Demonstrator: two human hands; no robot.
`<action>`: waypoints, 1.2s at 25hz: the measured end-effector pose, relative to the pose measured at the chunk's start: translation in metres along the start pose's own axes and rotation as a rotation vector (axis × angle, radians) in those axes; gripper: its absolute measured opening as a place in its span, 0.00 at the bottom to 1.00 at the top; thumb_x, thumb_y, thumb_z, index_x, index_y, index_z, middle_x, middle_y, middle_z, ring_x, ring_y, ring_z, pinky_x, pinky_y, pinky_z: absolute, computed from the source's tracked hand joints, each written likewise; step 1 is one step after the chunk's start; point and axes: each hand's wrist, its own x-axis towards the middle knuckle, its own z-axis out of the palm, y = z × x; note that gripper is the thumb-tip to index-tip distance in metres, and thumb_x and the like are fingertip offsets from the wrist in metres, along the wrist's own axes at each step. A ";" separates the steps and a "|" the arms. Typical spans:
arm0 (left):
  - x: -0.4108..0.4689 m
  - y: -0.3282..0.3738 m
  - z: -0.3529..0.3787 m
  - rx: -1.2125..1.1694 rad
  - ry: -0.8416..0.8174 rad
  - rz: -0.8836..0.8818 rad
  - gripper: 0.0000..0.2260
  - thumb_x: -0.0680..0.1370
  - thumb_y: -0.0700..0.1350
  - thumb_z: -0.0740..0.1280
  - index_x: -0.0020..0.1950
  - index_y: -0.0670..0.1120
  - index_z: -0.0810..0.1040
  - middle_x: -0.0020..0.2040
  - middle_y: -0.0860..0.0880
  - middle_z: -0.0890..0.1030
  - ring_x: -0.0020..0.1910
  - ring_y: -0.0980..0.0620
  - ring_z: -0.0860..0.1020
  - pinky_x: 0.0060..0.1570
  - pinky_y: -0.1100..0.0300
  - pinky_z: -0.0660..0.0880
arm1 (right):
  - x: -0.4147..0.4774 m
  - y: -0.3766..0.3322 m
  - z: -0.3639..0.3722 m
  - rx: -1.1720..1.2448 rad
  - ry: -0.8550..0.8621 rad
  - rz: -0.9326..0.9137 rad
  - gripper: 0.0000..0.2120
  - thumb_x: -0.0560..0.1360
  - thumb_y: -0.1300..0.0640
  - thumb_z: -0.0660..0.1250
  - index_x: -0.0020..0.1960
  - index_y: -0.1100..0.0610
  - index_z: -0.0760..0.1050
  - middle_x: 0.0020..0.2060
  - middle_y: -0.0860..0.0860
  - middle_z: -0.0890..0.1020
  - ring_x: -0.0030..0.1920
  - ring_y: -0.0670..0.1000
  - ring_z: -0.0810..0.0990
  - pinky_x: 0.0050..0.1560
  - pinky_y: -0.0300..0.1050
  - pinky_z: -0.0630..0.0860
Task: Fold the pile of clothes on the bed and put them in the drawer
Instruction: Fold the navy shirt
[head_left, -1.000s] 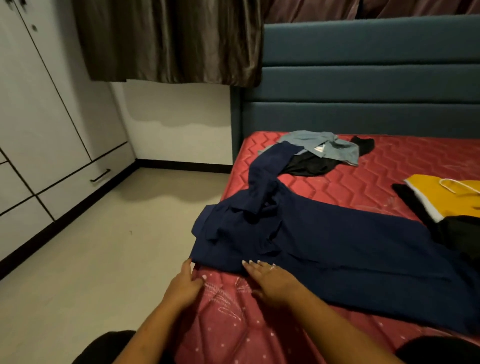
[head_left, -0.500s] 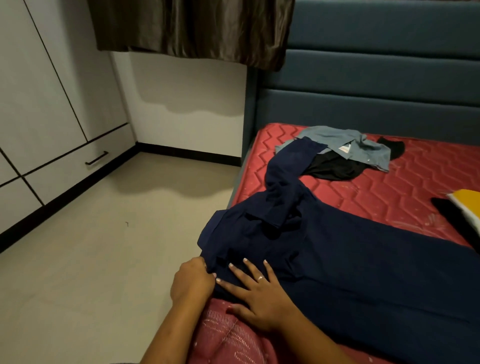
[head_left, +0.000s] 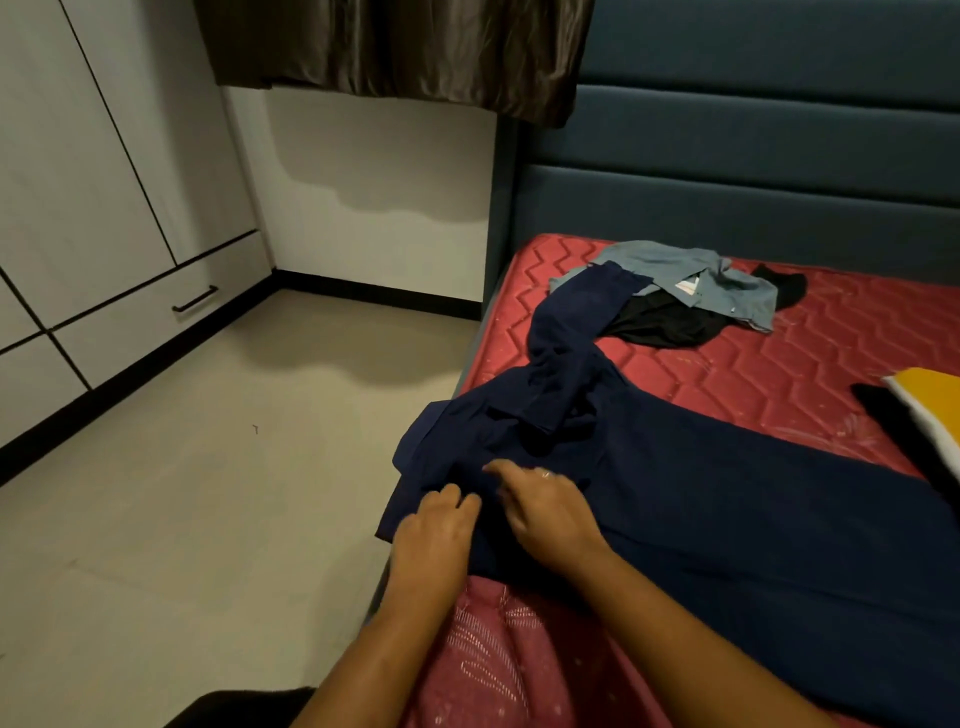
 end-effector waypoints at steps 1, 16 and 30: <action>0.002 0.002 0.006 -0.026 -0.041 0.009 0.20 0.78 0.39 0.62 0.70 0.50 0.68 0.61 0.50 0.72 0.57 0.49 0.72 0.47 0.56 0.73 | 0.013 0.007 -0.005 -0.093 0.041 0.012 0.16 0.77 0.56 0.59 0.64 0.49 0.72 0.56 0.50 0.80 0.51 0.57 0.79 0.45 0.51 0.74; 0.010 0.019 0.034 -0.031 -0.390 0.112 0.32 0.82 0.38 0.55 0.75 0.69 0.49 0.79 0.51 0.44 0.77 0.41 0.43 0.72 0.35 0.46 | 0.004 0.080 -0.071 0.835 0.721 0.470 0.16 0.73 0.70 0.60 0.55 0.59 0.80 0.50 0.47 0.83 0.49 0.44 0.81 0.52 0.37 0.77; -0.029 0.035 0.033 0.112 -0.095 0.081 0.35 0.72 0.34 0.68 0.75 0.54 0.64 0.76 0.45 0.59 0.74 0.39 0.58 0.66 0.37 0.66 | -0.169 0.176 -0.136 0.117 -0.080 1.310 0.35 0.75 0.48 0.65 0.75 0.44 0.49 0.66 0.61 0.69 0.62 0.65 0.72 0.59 0.56 0.70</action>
